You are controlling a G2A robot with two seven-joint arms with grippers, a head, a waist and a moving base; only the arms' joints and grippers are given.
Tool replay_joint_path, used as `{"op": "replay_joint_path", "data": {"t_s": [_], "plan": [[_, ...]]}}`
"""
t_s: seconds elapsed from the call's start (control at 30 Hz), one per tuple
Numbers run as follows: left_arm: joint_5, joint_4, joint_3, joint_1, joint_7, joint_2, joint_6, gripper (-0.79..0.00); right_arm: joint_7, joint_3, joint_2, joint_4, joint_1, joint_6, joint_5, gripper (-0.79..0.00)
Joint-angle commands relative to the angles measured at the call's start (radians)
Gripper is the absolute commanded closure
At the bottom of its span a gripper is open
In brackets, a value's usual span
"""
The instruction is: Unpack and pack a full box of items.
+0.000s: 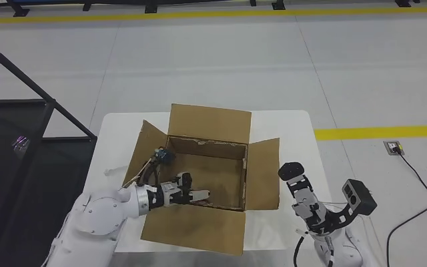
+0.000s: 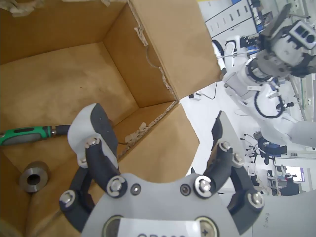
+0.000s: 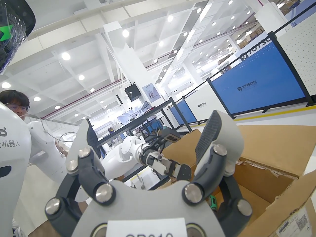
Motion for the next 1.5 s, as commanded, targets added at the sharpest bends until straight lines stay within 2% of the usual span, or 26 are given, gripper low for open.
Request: {"op": "replay_joint_path", "data": {"t_s": [0.0, 0.1, 0.2, 0.3, 0.4, 0.47, 0.57, 0.63, 0.8, 0.9, 0.93, 1.0, 1.03, 1.1, 1.13, 1.23, 1.27, 1.47], "plan": [[-0.036, -0.073, -0.102, 0.072, 0.016, 0.01, -0.01, -0.785, 0.016, -0.006, 0.002, -0.002, 0.011, 0.0, 0.002, -0.785], [-0.055, -0.164, -0.234, 0.157, 0.053, 0.021, -0.014, -0.785, 0.05, -0.022, 0.003, 0.007, 0.044, 0.0, 0.022, -0.785], [-0.019, -0.243, -0.376, 0.25, 0.14, 0.026, 0.003, -0.785, 0.091, -0.044, 0.002, 0.027, 0.083, 0.0, 0.046, -0.785], [0.025, -0.276, -0.5, 0.35, 0.24, 0.025, 0.035, -0.785, 0.136, -0.069, -0.001, 0.045, 0.123, 0.018, 0.072, -0.785], [0.08, -0.281, -0.565, 0.439, 0.345, 0.018, 0.074, -0.785, 0.185, -0.092, -0.003, 0.056, 0.155, 0.065, 0.099, -0.785], [0.085, -0.265, -0.577, 0.485, 0.424, 0.012, 0.082, -0.785, 0.202, -0.088, -0.004, 0.051, 0.164, 0.149, 0.103, -0.785], [0.136, -0.241, -0.564, 0.53, 0.516, 0.005, 0.103, -0.785, 0.202, -0.088, -0.004, 0.051, 0.164, 0.149, 0.103, -0.785], [0.138, -0.227, -0.533, 0.543, 0.537, 0.002, 0.093, -0.785, 0.202, -0.088, -0.004, 0.051, 0.164, 0.149, 0.103, -0.785], [0.168, -0.205, -0.47, 0.524, 0.536, 0.003, 0.062, -0.785, 0.202, -0.088, -0.004, 0.051, 0.164, 0.149, 0.103, -0.785], [0.204, -0.196, -0.437, 0.499, 0.529, 0.005, 0.072, -0.785, 0.253, -0.105, -0.004, 0.025, 0.169, 0.143, 0.056, -0.785], [0.216, -0.192, -0.426, 0.491, 0.529, 0.005, 0.079, -0.714, 0.267, -0.111, -0.005, 0.015, 0.175, 0.151, 0.038, -0.785], [0.238, -0.184, -0.405, 0.476, 0.532, 0.005, 0.093, -0.372, 0.29, -0.123, -0.007, -0.006, 0.185, 0.172, 0.009, -0.785], [0.25, -0.18, -0.396, 0.47, 0.535, 0.006, 0.1, -0.323, 0.301, -0.129, -0.008, -0.016, 0.19, 0.179, -0.003, -0.785], [0.276, -0.176, -0.377, 0.459, 0.541, 0.006, 0.112, -0.311, 0.317, -0.137, -0.009, -0.029, 0.196, 0.187, -0.014, -0.785], [0.291, -0.175, -0.369, 0.456, 0.544, 0.006, 0.117, -0.271, 0.326, -0.141, -0.009, -0.033, 0.2, 0.192, -0.019, -0.785], [0.313, -0.171, -0.35, 0.449, 0.559, 0.005, 0.132, -0.117, 0.352, -0.151, -0.01, -0.035, 0.21, 0.203, -0.02, -0.785], [0.315, -0.171, -0.345, 0.448, 0.563, 0.005, 0.134, 0.0, 0.364, -0.153, -0.011, -0.033, 0.215, 0.213, -0.021, -0.785], [0.315, -0.17, -0.339, 0.461, 0.582, 0.004, 0.131, 0.0, 0.435, -0.18, -0.016, -0.057, 0.252, 0.344, -0.084, -0.785]]}}
